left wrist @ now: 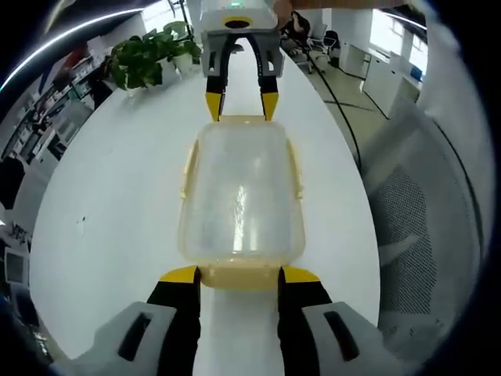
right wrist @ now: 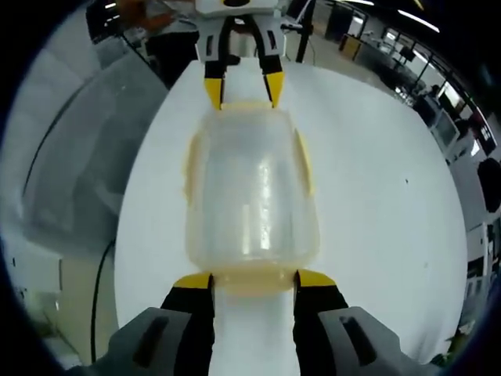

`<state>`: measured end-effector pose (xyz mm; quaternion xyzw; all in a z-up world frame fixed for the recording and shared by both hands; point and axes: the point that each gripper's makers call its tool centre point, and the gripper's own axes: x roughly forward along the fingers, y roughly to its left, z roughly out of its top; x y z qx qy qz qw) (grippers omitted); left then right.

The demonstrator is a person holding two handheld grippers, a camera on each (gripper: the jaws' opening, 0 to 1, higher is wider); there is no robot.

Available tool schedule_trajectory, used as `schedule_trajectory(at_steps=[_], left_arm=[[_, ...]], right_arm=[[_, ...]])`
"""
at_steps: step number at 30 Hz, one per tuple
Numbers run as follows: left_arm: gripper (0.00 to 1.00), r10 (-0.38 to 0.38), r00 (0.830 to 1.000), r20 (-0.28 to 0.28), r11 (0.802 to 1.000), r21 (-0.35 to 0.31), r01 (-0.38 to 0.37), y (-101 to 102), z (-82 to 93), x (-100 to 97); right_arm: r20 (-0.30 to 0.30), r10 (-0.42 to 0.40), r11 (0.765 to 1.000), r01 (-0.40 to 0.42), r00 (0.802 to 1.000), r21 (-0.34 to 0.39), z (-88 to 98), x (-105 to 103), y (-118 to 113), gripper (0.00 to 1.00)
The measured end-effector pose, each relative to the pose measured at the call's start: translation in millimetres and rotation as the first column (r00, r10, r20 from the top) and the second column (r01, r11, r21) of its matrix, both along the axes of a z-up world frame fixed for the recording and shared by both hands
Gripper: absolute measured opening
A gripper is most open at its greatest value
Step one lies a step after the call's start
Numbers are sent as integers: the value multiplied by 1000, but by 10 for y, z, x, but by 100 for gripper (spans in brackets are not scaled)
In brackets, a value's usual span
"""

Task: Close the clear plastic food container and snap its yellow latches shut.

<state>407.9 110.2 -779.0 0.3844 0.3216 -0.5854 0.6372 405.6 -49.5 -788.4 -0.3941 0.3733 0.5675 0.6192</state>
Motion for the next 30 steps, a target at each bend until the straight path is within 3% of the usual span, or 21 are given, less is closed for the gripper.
schedule_trajectory(at_steps=[30], left_arm=[[37,-26,999,-35,1000,3,26,-90,-150,74]], right_arm=[[-50,-19,999,21,999,26,-129,26,-87,37]])
